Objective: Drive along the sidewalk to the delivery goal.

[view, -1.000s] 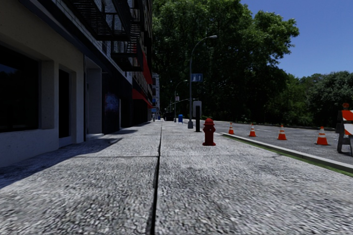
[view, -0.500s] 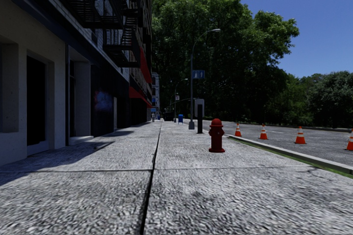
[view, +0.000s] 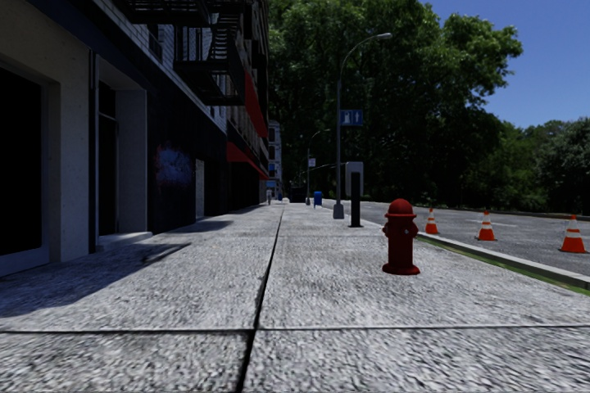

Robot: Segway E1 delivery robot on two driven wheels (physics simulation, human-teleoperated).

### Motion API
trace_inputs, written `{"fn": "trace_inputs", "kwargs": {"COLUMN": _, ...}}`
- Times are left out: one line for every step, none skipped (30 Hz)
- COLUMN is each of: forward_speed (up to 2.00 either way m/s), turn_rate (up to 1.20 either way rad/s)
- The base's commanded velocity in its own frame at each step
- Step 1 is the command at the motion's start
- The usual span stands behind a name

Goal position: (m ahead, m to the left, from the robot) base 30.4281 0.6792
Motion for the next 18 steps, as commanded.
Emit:
{"fn": "trace_inputs", "kwargs": {"forward_speed": 2.0, "turn_rate": 0.27}}
{"fn": "trace_inputs", "kwargs": {"forward_speed": 2.0, "turn_rate": 0.22}}
{"fn": "trace_inputs", "kwargs": {"forward_speed": 2.0, "turn_rate": 0.0}}
{"fn": "trace_inputs", "kwargs": {"forward_speed": 2.0, "turn_rate": 0.0}}
{"fn": "trace_inputs", "kwargs": {"forward_speed": 2.0, "turn_rate": 0.0}}
{"fn": "trace_inputs", "kwargs": {"forward_speed": 2.0, "turn_rate": 0.0}}
{"fn": "trace_inputs", "kwargs": {"forward_speed": 2.0, "turn_rate": 0.0}}
{"fn": "trace_inputs", "kwargs": {"forward_speed": 2.0, "turn_rate": 0.0}}
{"fn": "trace_inputs", "kwargs": {"forward_speed": 2.0, "turn_rate": 0.0}}
{"fn": "trace_inputs", "kwargs": {"forward_speed": 2.0, "turn_rate": 0.0}}
{"fn": "trace_inputs", "kwargs": {"forward_speed": 2.0, "turn_rate": 0.0}}
{"fn": "trace_inputs", "kwargs": {"forward_speed": 2.0, "turn_rate": 0.0}}
{"fn": "trace_inputs", "kwargs": {"forward_speed": 2.0, "turn_rate": 0.0}}
{"fn": "trace_inputs", "kwargs": {"forward_speed": 2.0, "turn_rate": 0.0}}
{"fn": "trace_inputs", "kwargs": {"forward_speed": 2.0, "turn_rate": 0.0}}
{"fn": "trace_inputs", "kwargs": {"forward_speed": 2.0, "turn_rate": 0.0}}
{"fn": "trace_inputs", "kwargs": {"forward_speed": 2.0, "turn_rate": 0.0}}
{"fn": "trace_inputs", "kwargs": {"forward_speed": 2.0, "turn_rate": 0.0}}
